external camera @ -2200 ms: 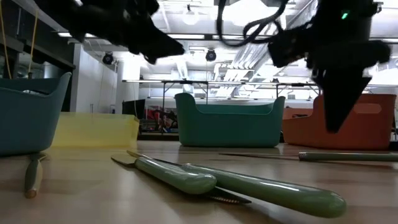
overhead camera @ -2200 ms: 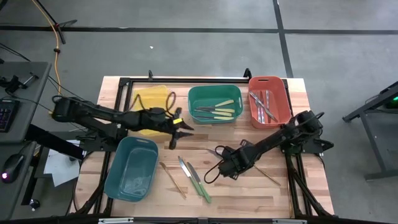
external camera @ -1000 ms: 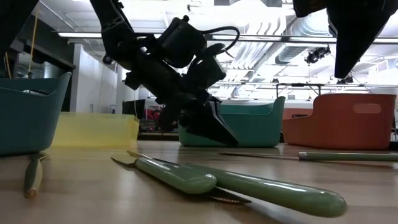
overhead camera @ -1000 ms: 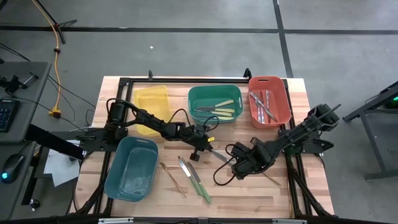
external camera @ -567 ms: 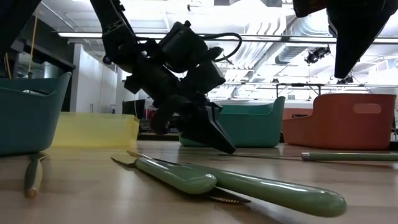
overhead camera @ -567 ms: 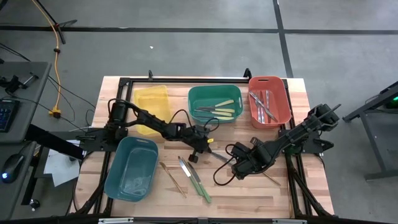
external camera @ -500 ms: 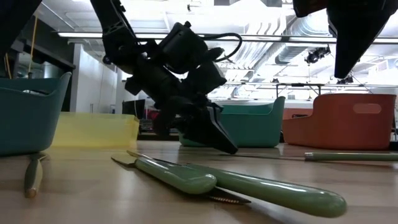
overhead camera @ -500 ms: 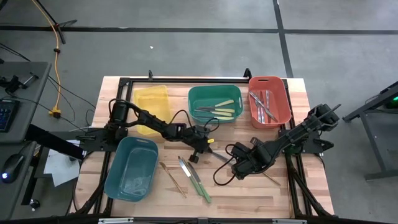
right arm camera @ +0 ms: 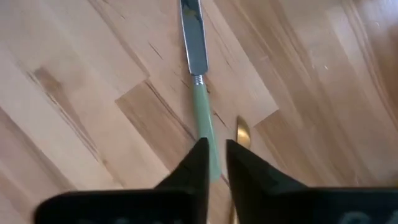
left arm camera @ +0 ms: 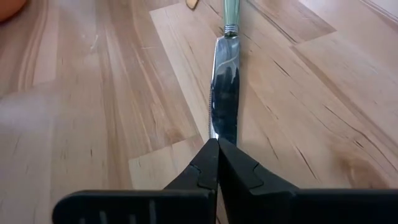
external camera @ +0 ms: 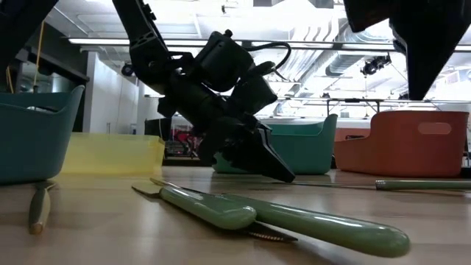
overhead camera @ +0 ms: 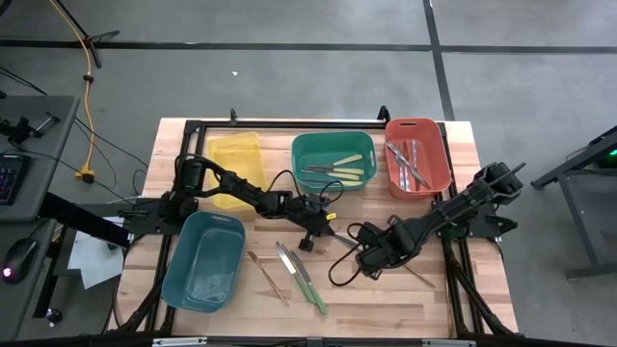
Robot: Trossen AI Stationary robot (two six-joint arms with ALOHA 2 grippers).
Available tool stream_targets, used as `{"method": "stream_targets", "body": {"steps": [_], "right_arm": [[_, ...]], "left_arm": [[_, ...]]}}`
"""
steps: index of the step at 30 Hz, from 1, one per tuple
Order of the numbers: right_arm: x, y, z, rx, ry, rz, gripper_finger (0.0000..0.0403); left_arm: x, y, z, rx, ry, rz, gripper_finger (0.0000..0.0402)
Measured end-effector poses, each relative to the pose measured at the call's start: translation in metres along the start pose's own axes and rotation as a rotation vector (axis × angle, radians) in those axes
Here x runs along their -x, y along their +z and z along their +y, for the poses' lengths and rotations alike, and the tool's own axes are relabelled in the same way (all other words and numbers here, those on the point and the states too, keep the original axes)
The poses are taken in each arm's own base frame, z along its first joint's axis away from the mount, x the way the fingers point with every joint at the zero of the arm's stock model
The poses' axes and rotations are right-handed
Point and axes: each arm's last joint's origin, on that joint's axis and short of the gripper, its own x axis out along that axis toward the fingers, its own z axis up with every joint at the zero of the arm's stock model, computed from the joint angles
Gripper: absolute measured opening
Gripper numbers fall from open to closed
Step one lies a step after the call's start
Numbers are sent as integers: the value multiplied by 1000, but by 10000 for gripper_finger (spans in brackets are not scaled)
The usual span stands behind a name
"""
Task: Sort silverware by color (type)
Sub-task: Put the green knife into the yellow bin
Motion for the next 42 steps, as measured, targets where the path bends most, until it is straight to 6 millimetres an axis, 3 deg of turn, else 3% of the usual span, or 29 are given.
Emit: {"method": "stream_targets", "body": {"steps": [6, 9, 12, 15, 24, 33, 42], "right_arm": [[-15, 0, 4, 111, -27, 88, 144], [-33, -6, 3, 152, -14, 139, 190], [-62, -18, -5, 150, 2, 196, 218], [-77, -25, -7, 142, 33, 180, 227], [-90, -38, -8, 162, 54, 109, 191], [-99, -42, -10, 151, 97, 113, 54], [-100, -42, -11, 111, 93, 128, 51]], "left_arm": [[0, 0, 0, 6, -11, -2, 0], [0, -1, -1, 7, -12, -1, 0], [0, -1, -1, 7, -12, -1, 0], [0, -1, 0, 7, -12, -1, 0], [0, -1, 0, 18, -11, -5, 0], [0, -1, 0, 24, -12, -7, 0], [1, 0, 0, 23, -9, -13, 0]]}}
